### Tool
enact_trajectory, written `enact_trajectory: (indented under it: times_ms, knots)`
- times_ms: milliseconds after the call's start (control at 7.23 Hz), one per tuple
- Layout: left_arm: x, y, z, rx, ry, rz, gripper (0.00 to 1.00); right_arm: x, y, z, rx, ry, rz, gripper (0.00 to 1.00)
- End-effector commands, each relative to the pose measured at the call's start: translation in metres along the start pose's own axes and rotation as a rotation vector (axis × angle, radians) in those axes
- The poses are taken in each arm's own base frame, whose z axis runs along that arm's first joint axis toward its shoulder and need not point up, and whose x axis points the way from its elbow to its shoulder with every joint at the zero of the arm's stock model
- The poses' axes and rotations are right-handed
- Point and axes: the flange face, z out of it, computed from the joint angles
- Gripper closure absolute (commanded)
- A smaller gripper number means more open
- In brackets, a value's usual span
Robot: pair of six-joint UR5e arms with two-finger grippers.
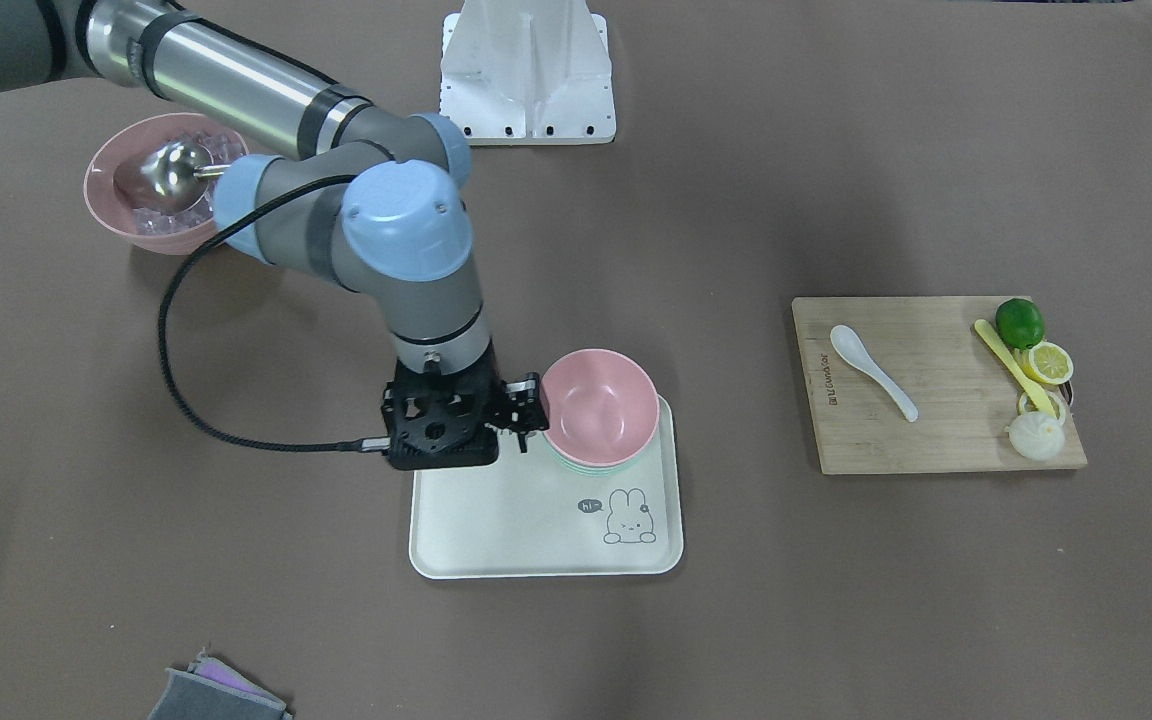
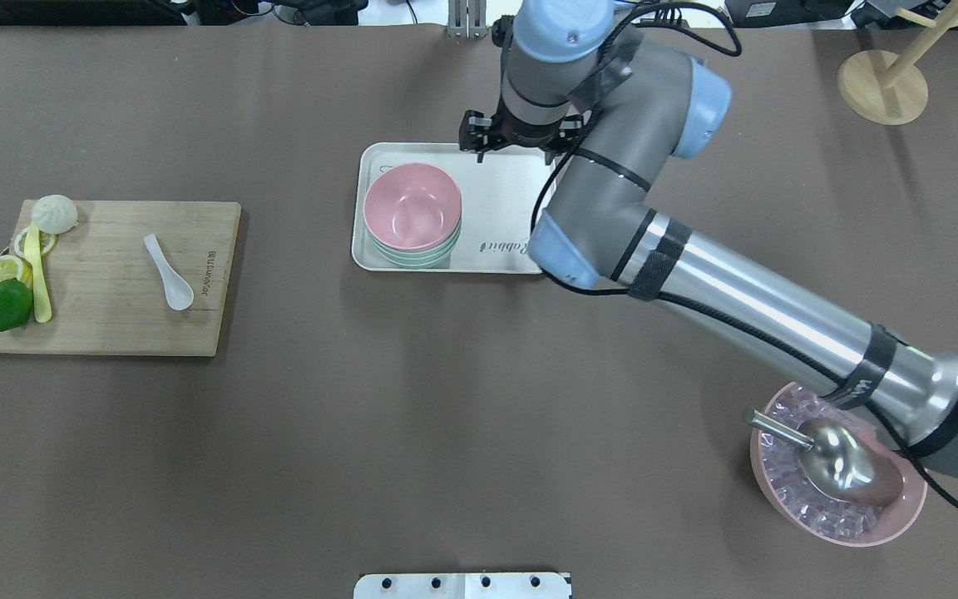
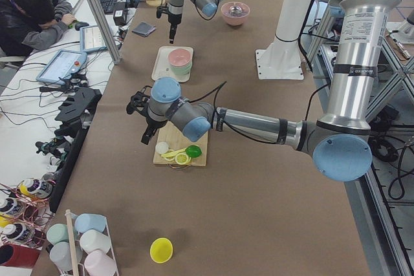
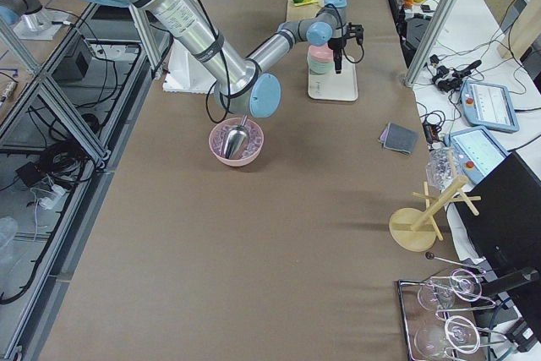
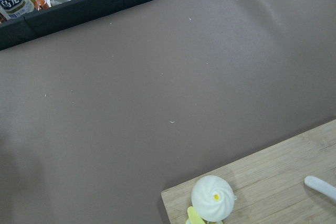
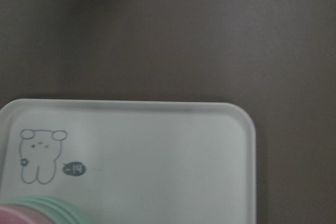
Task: Stack pink bowl on green and place spoon
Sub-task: 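Raise the right gripper from the tray while the left gripper reaches for the spoon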
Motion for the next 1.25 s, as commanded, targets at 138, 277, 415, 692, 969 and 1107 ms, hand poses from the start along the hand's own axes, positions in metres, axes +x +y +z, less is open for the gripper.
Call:
enact_trajectory:
  times_ms: [138,277,415,692,969,1107]
  knots:
    - [0.089,0.006,0.039,0.0,-0.009,-0.252,0.01,0.186,-0.038,-0.039,-0.015,0.001,-0.138,0.0]
    - [0.136,0.018,0.068,0.012,-0.038,-0.349,0.01,0.247,-0.043,-0.05,-0.029,0.005,-0.191,0.0]
    - [0.178,0.026,0.097,0.037,-0.062,-0.442,0.01,0.316,-0.047,-0.062,-0.051,0.004,-0.231,0.0]
    - [0.226,0.059,0.145,0.056,-0.114,-0.549,0.01,0.44,-0.04,-0.09,-0.072,-0.014,-0.27,0.0]
    - [0.219,0.075,0.176,0.069,-0.183,-0.544,0.02,0.5,-0.022,-0.096,-0.083,0.001,-0.284,0.0]
    - [0.219,0.078,0.187,0.081,-0.204,-0.543,0.02,0.505,-0.02,-0.097,-0.081,0.004,-0.279,0.0]
